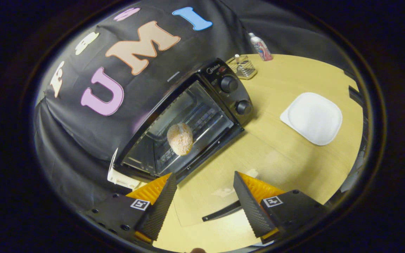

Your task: Open the toaster oven, put the food inside, and close the toaster oven door.

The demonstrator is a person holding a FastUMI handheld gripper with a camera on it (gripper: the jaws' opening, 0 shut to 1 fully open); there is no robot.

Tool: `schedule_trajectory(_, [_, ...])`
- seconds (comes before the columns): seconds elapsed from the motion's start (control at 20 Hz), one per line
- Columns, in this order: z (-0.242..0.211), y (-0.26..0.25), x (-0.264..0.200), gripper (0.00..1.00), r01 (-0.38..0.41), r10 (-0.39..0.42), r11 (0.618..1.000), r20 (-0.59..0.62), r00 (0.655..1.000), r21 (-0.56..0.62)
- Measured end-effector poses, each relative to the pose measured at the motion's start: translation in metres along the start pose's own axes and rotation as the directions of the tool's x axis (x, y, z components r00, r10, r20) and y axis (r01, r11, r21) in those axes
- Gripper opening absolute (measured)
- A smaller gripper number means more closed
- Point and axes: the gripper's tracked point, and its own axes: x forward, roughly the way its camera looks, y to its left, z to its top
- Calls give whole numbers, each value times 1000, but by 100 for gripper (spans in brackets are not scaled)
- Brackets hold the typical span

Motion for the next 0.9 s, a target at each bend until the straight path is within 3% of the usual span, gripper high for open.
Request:
schedule_trajectory(0.45, [-54,-52,-30,100,113,-142,965,-106,984,-239])
schedule_trajectory(0.65, [-75,-76,-34,100,163,-235,903,-139,962,-397])
schedule_trajectory(0.9, [-100,-81,-23,100,127,-253,846,-179,951,-518])
